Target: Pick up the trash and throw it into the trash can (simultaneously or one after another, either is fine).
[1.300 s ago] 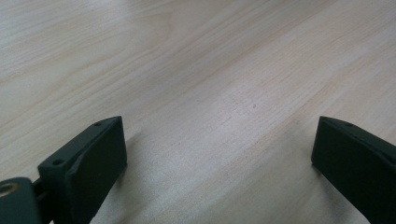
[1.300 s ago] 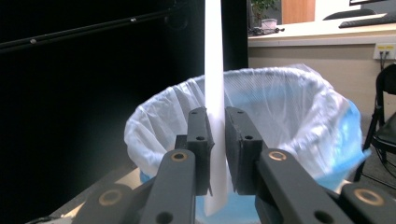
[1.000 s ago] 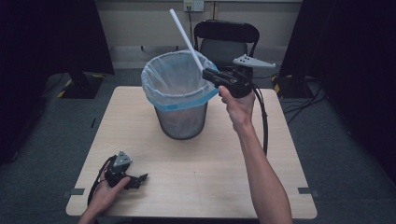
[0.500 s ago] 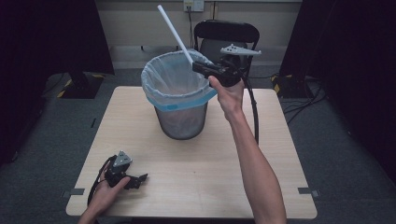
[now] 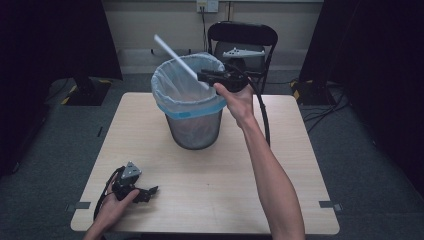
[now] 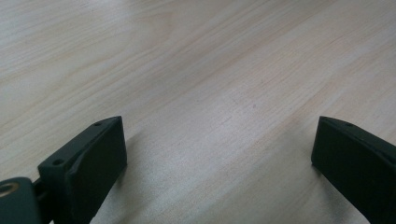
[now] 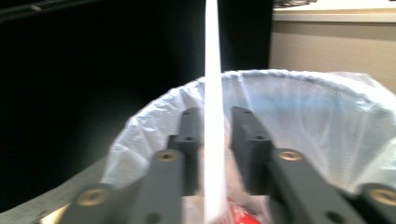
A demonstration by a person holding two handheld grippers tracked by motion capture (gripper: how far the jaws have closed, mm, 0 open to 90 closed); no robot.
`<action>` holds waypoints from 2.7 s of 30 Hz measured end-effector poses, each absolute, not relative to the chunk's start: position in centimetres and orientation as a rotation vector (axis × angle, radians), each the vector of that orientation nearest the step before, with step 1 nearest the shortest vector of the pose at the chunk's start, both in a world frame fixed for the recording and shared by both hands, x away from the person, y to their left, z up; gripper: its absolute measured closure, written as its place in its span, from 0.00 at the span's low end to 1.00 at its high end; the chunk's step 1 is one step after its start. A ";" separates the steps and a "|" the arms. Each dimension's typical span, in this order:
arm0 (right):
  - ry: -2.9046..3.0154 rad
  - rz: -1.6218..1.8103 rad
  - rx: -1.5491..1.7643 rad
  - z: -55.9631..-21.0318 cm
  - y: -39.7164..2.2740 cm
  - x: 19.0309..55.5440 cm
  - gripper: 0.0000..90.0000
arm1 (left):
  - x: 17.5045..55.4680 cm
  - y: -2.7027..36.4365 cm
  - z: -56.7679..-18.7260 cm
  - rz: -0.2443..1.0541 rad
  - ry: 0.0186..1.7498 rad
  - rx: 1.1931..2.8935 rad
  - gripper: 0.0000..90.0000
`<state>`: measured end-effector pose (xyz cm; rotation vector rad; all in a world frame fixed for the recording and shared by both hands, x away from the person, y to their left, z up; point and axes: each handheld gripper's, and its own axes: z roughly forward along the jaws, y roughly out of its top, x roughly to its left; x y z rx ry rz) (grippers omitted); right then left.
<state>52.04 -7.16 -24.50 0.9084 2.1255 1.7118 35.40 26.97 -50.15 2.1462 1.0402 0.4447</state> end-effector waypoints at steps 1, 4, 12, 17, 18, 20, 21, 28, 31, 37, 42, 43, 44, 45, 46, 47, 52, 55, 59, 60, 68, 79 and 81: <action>2.132 1.712 0.912 -24.5 -7.2 52.1 0.76 | 35.4 27.0 -50.1 0.445 1.040 2.146 0.03; 2.138 1.709 0.913 -24.6 -7.2 52.2 0.67 | 35.4 27.0 -50.1 0.444 1.040 2.146 0.03; 2.132 1.649 0.954 -24.4 -7.3 52.3 0.36 | 35.4 27.0 -50.2 0.444 1.040 2.146 0.03; 2.133 1.643 0.948 -24.3 -7.6 52.1 0.27 | 35.4 27.0 -50.2 0.445 1.040 2.146 0.03; 2.134 1.643 0.950 -24.3 -7.7 52.0 0.26 | 35.4 27.0 -50.1 0.445 1.040 2.146 0.03; 2.134 1.643 0.947 -24.3 -7.9 51.9 0.23 | 35.4 27.0 -50.2 0.444 1.041 2.146 0.03; 2.134 1.643 0.947 -24.3 -7.9 51.9 0.23 | 35.4 27.0 -50.2 0.444 1.041 2.146 0.03; 2.114 1.628 0.949 -24.1 -9.0 51.0 0.17 | 35.4 27.0 -50.1 0.444 1.040 2.146 0.03; 2.104 1.615 0.955 -24.1 -9.5 50.7 0.17 | 35.4 27.0 -50.1 0.444 1.040 2.146 0.03; 2.099 1.601 0.958 -24.4 -10.2 50.2 0.16 | 35.4 27.0 -50.1 0.445 1.041 2.146 0.03; 2.079 1.574 0.954 -24.3 -11.1 49.4 0.16 | 35.4 27.0 -50.1 0.444 1.040 2.147 0.03; 2.077 1.570 0.953 -24.3 -11.3 49.2 0.16 | 35.4 27.0 -50.1 0.443 1.041 2.146 0.03; 2.074 1.565 0.951 -24.3 -11.4 49.1 0.16 | 35.4 27.0 -50.1 0.443 1.040 2.146 0.03; 2.074 1.565 0.951 -24.3 -11.4 49.1 0.16 | 35.4 27.0 -50.1 0.443 1.040 2.146 0.03; 2.068 1.568 0.952 -24.3 -11.8 48.7 0.16 | 35.4 27.0 -50.1 0.443 1.040 2.146 0.03; 2.068 1.568 0.952 -24.3 -11.8 48.7 0.16 | 35.4 27.0 -50.1 0.443 1.040 2.146 0.03; 2.080 1.526 0.956 -24.6 -12.7 47.6 0.16 | 35.4 27.0 -50.1 0.443 1.040 2.146 0.03; 2.079 1.517 0.953 -24.7 -13.1 47.1 0.16 | 35.4 27.0 -50.1 0.444 1.041 2.147 0.03; 2.063 1.505 0.963 -24.8 -14.0 46.2 0.16 | 35.4 27.0 -50.2 0.444 1.041 2.146 0.03; 2.061 1.500 0.968 -25.0 -14.3 45.8 0.16 | 35.4 27.0 -50.1 0.444 1.040 2.146 0.03; 2.052 1.492 0.968 -26.2 -15.3 43.4 0.17 | 35.4 27.0 -50.1 0.444 1.040 2.146 0.03; 2.041 1.430 1.025 -28.9 -16.3 41.2 0.16 | 35.4 27.0 -50.1 0.445 1.040 2.147 0.03; 2.041 1.424 1.033 -29.2 -16.4 41.1 0.16 | 35.4 27.0 -50.1 0.444 1.040 2.147 0.03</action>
